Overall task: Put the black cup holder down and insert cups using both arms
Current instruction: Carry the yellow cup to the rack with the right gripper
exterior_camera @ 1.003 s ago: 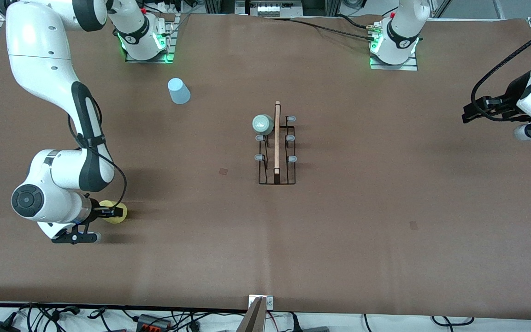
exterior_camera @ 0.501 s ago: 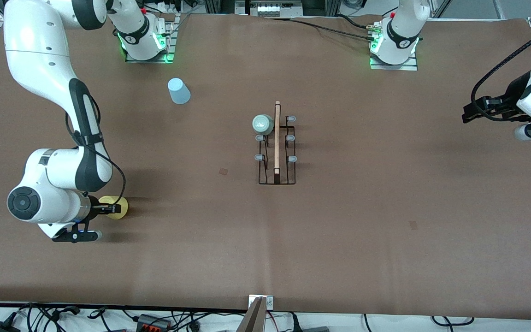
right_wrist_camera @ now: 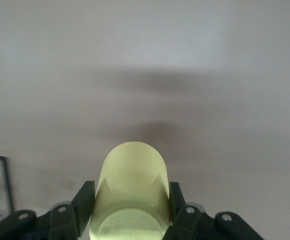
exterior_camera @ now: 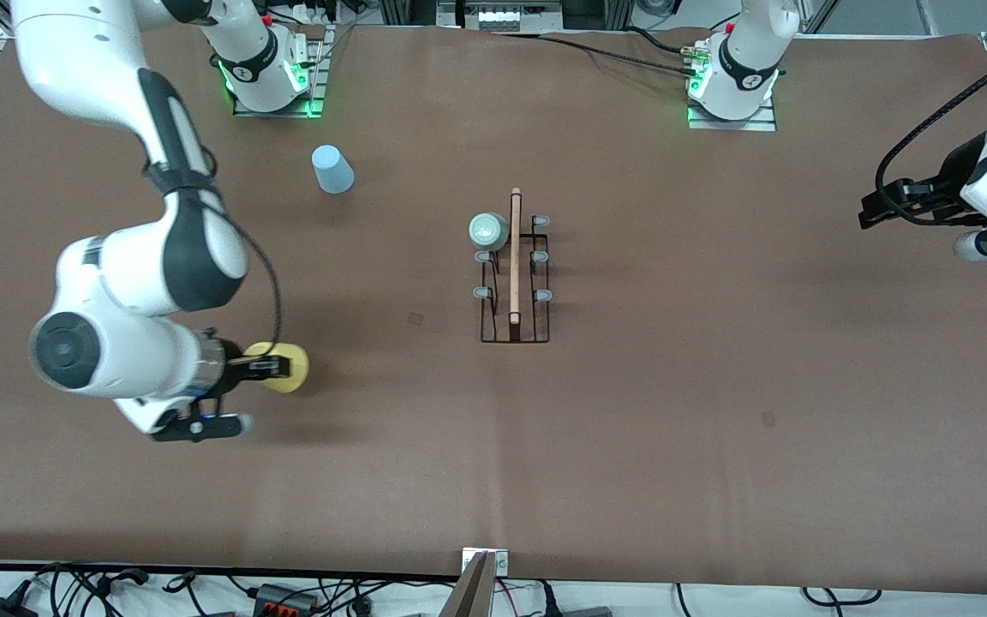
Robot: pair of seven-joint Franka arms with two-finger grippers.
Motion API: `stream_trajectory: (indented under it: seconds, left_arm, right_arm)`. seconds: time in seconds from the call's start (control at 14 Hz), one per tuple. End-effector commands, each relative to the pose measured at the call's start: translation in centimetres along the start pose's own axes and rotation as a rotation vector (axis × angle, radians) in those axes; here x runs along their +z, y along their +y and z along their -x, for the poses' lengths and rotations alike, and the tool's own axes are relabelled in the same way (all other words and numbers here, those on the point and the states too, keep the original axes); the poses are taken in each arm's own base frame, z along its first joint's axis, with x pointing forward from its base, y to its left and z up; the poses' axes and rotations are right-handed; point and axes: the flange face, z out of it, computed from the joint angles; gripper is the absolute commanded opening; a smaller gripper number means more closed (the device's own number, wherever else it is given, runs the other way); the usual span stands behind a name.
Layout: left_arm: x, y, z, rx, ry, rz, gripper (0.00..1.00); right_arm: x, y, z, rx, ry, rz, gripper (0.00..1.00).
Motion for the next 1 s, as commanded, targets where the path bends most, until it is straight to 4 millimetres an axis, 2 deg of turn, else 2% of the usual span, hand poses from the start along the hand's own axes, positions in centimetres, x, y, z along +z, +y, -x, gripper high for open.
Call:
stream_trajectory:
  seconds: [0.0,0.14,0.43,0.64,0.72,0.93]
  left_arm:
    - [-0.2,0.2,0.7,-0.005,-0.005,0.016,1.0]
    - [-0.2,0.2,0.7,-0.005,-0.007,0.016,1.0]
    - [-0.2,0.2,0.7,-0.005,-0.007,0.016,1.0]
    - [-0.2,0.2,0.8,-0.005,-0.005,0.016,1.0]
    - [-0.2,0.2,0.7,-0.005,-0.007,0.016,1.0]
    - [-0.2,0.2,0.8,-0.005,-0.005,0.016,1.0]
  right_arm:
    - [-1.3,-8.7,3.1,0.02,0.007,0.006,0.29]
    - [-0.7,-14.2,5.3,0.048,0.009,0.013,0.29]
    - [0.1,-23.4,9.4,0.115,0.065,-0.018,0.29]
    - [1.7,-27.1,11.1,0.148,0.079,-0.03,0.29]
    - [2.1,-27.8,11.3,0.169,0.091,-0.041,0.29]
    - [3.8,-28.1,11.2,0.162,0.077,-0.031,0.29]
